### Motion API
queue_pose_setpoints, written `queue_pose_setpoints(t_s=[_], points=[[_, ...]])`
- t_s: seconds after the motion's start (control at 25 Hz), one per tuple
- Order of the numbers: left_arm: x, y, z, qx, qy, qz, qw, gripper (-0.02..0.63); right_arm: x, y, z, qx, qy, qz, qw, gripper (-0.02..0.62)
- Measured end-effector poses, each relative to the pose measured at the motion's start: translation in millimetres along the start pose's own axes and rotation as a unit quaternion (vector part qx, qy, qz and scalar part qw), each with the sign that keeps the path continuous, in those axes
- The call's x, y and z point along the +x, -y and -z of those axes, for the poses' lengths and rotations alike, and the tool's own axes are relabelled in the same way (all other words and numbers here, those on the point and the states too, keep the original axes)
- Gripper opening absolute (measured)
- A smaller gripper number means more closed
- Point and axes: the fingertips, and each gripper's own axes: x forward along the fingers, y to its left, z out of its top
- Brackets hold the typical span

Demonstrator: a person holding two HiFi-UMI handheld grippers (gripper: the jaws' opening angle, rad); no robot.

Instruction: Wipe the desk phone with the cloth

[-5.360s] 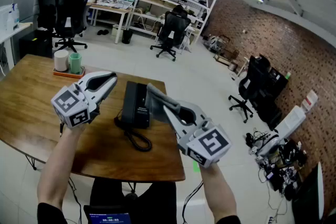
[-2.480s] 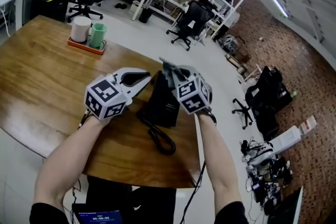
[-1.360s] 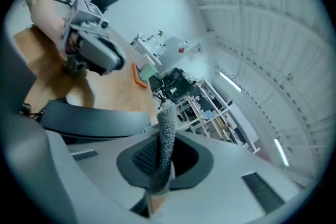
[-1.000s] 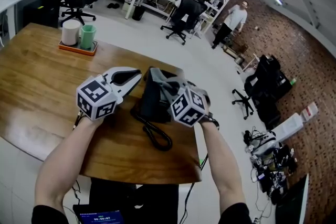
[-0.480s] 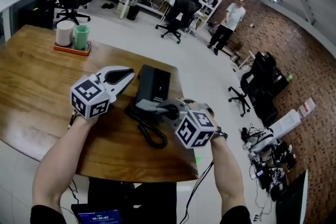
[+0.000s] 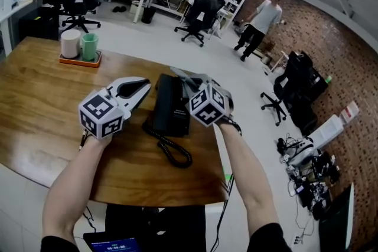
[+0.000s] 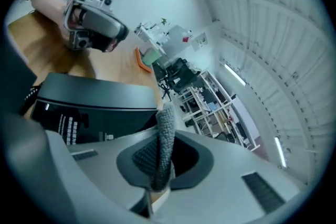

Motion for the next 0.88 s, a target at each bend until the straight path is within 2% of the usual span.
queue_pose_setpoints(t_s=[0.16,0.32,0.44,0.56,0.64,0.68,0.72,0.76,0.84,0.88], points=[[0.1,0.0,-1.0,0.003,-0.001,0.002,1.0000,0.017,-19.2,-31.0,-1.0,-0.044,0.006,-0.043,0.998,0.026],[-1.8,0.7,-1.9,0.002,-0.002,0.001,1.0000,0.017,-57.4,-80.9,-5.1,-0.114,0.016,-0.099,0.988,0.026],[-2.7,-1.6,-1.7,0.001,-0.003,0.001,1.0000,0.017,-84.0,-119.0,-5.6,-0.162,0.019,-0.134,0.977,0.025],[-3.5,-3.7,-0.9,-0.001,-0.003,0.000,1.0000,0.017,-109.8,-152.7,-1.0,-0.210,0.017,-0.186,0.960,0.026],[-3.2,-3.4,0.3,-0.001,-0.003,0.000,1.0000,0.017,-122.5,-164.4,4.9,-0.216,0.020,-0.233,0.948,0.026],[-2.8,-3.2,0.7,-0.001,-0.003,0.000,1.0000,0.017,-123.3,-160.5,5.4,-0.204,0.027,-0.243,0.948,0.026],[-2.5,-3.0,0.6,0.000,-0.003,0.000,1.0000,0.017,-118.9,-147.5,3.4,-0.181,0.036,-0.234,0.955,0.026],[-2.3,-3.0,0.2,0.000,-0.003,0.000,1.0000,0.017,-109.9,-126.2,-0.2,-0.149,0.045,-0.206,0.966,0.026],[-2.5,-2.7,-1.2,0.000,-0.002,0.001,1.0000,0.017,-85.0,-71.9,-4.9,-0.077,0.050,-0.117,0.989,0.026],[-2.6,-2.8,-1.6,0.000,-0.001,0.002,1.0000,0.017,-72.2,-46.1,-4.1,-0.045,0.046,-0.071,0.995,0.026]])
